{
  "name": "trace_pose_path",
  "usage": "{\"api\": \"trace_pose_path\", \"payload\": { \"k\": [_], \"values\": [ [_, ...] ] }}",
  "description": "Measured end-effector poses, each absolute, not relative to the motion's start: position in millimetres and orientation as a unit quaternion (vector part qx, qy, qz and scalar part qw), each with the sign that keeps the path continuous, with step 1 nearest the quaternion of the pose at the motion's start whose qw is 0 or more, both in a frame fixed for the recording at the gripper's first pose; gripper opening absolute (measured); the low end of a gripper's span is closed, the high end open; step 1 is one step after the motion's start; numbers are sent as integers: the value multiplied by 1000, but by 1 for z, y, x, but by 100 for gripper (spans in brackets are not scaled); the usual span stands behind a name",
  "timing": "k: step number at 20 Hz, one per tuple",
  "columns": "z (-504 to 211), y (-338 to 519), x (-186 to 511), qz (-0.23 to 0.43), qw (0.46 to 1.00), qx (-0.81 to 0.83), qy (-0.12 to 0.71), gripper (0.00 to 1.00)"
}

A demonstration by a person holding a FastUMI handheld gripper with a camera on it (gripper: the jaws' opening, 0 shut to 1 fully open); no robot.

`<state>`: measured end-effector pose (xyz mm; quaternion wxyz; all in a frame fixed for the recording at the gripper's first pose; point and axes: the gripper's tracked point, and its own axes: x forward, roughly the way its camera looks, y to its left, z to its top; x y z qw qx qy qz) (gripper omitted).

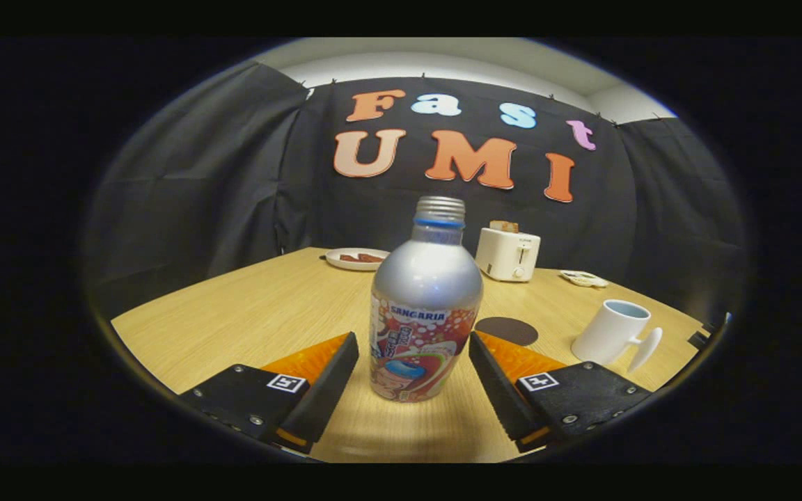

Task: Take the bottle from table, then pour the juice into the cup, finally place the bottle on the coaster

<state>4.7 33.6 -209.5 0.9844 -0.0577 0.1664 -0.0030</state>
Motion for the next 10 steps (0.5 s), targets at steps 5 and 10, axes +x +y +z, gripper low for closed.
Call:
{"api": "trace_pose_path", "payload": {
  "k": [5, 10],
  "values": [
    [-219, 35, 3, 6, 982, -64, 176, 90],
    [-211, 39, 4, 25, 984, -72, 162, 81]
  ]
}}
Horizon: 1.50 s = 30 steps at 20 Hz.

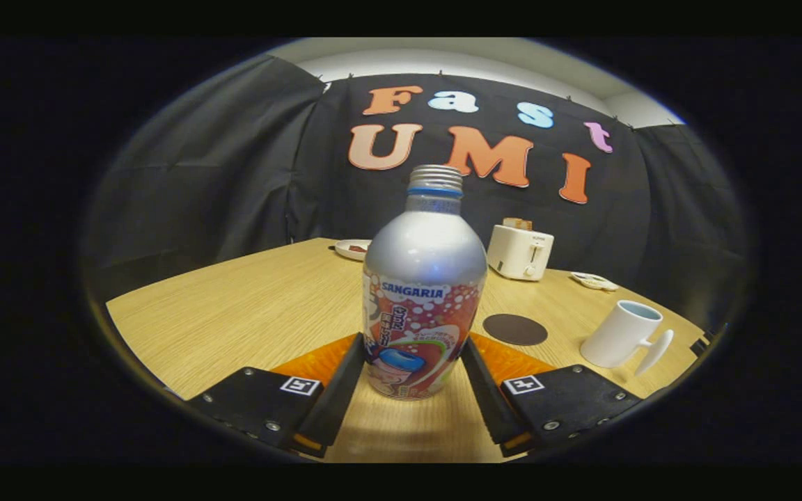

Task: Take the bottle from table, then pour the juice into the cup, finally place the bottle on the coaster

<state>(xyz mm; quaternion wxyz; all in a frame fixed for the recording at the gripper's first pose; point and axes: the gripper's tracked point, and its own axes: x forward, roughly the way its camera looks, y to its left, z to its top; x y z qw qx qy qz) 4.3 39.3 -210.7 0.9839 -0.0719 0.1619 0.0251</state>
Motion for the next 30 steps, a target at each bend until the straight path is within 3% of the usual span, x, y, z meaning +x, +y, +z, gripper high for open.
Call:
{"api": "trace_pose_path", "payload": {
  "k": [14, 30],
  "values": [
    [-140, 13, 25, 23, 981, 150, 120, 78],
    [-133, -32, 36, 1, 899, 427, 101, 77]
  ]
}}
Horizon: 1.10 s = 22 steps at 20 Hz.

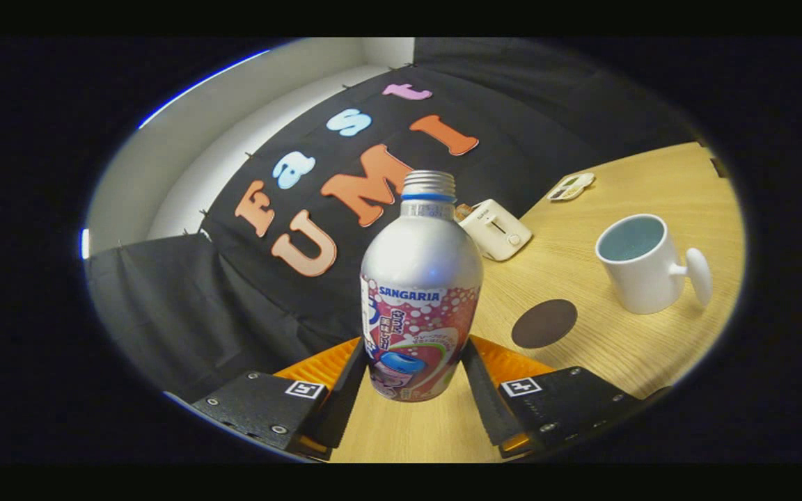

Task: Take the bottle from table, then pour the juice into the cup, finally place the bottle on the coaster

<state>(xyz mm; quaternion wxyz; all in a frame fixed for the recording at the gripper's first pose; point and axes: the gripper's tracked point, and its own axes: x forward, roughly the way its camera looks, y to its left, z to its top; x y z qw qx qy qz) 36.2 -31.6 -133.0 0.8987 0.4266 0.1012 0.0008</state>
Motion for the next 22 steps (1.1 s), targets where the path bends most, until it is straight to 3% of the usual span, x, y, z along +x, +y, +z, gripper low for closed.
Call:
{"api": "trace_pose_path", "payload": {
  "k": [22],
  "values": [
    [-151, -68, 46, -47, 712, 691, 116, 77]
  ]
}}
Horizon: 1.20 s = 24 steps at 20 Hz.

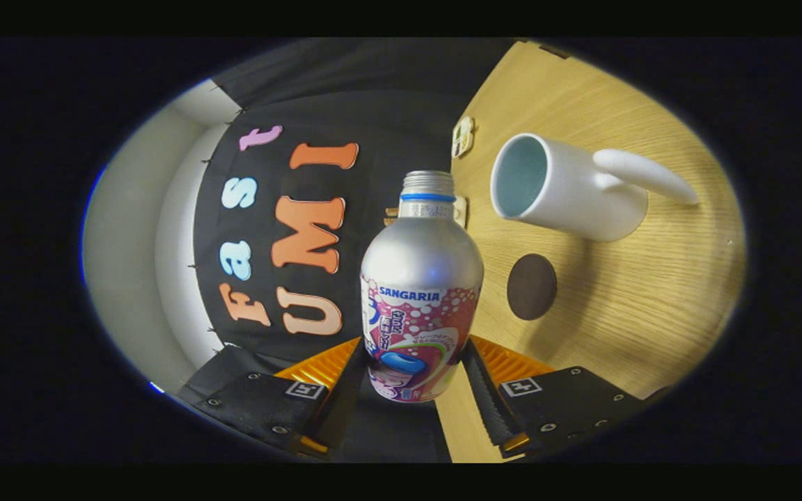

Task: Take the bottle from table, then pour the juice into the cup, finally place the bottle on the coaster

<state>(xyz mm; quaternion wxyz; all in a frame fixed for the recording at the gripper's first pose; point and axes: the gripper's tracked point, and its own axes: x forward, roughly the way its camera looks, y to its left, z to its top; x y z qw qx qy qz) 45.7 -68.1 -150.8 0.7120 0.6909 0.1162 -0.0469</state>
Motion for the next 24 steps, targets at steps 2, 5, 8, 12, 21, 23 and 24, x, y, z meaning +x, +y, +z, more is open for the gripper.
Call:
{"api": "trace_pose_path", "payload": {
  "k": [2, 5, 8, 12, 21, 23, 24],
  "values": [
    [-150, -67, 48, -48, 697, 706, 114, 77],
    [-147, -69, 49, -45, 680, 724, 111, 77],
    [-143, -69, 48, -44, 659, 743, 106, 77],
    [-139, -71, 49, -45, 635, 764, 103, 77],
    [-138, -74, 48, -62, 588, 799, 114, 77],
    [-136, -75, 51, -65, 575, 807, 115, 77],
    [-136, -76, 50, -67, 571, 810, 114, 77]
  ]
}}
